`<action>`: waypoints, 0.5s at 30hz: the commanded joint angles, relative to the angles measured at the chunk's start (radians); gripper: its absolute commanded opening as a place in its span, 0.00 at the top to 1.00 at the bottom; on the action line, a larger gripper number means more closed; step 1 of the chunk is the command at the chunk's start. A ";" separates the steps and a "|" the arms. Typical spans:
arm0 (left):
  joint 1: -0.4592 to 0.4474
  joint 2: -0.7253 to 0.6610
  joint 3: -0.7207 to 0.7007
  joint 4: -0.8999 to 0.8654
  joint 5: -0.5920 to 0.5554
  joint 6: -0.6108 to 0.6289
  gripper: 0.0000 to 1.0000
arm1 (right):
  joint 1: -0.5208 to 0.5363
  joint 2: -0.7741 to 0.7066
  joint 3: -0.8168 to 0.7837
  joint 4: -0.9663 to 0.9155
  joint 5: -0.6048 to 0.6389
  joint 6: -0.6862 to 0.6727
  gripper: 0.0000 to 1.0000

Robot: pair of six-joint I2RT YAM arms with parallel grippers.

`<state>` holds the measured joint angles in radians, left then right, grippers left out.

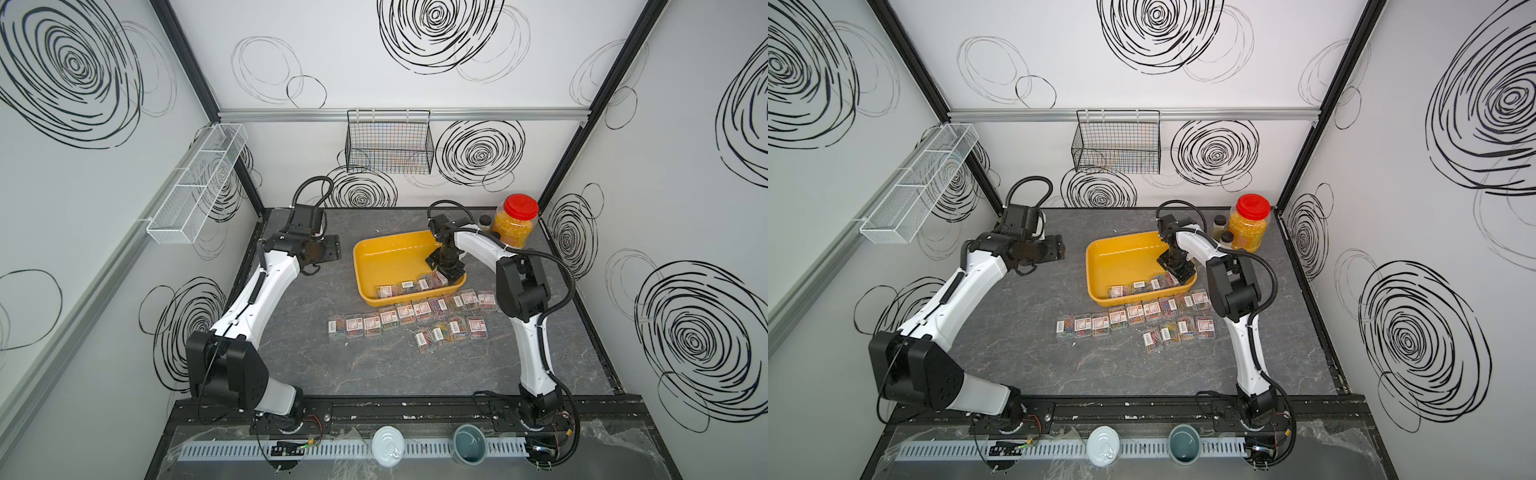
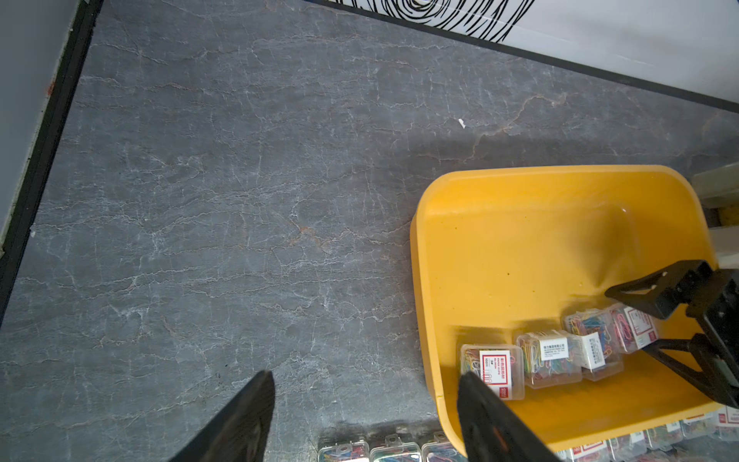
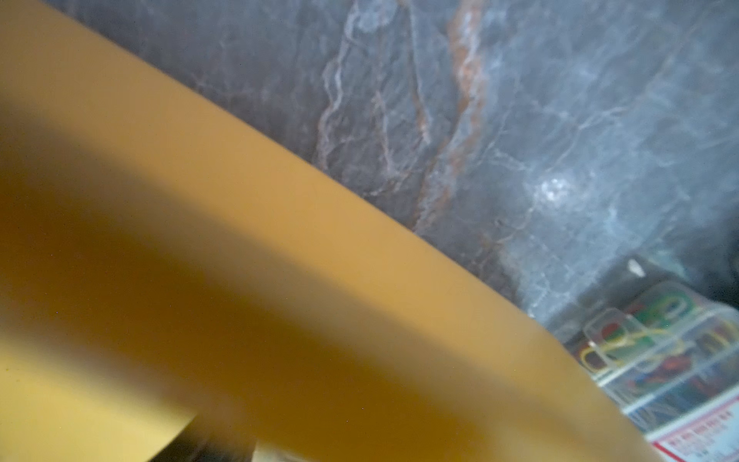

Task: Take the paper clips out of the storage box
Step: Pick up the boxed paper clips from the storage box.

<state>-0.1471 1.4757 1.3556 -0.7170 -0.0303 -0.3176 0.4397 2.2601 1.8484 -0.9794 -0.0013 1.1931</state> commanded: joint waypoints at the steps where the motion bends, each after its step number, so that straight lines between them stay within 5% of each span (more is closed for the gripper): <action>1: 0.012 -0.022 0.005 0.011 0.003 0.009 0.23 | -0.006 -0.031 -0.021 0.057 0.011 -0.011 0.22; 15: 0.031 0.005 0.030 0.012 0.025 -0.009 0.24 | -0.003 -0.010 -0.013 0.162 0.001 -0.153 0.27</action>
<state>-0.1291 1.4765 1.3560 -0.7158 -0.0231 -0.3191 0.4355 2.2597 1.8397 -0.8379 -0.0120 1.0985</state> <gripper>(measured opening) 0.761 0.732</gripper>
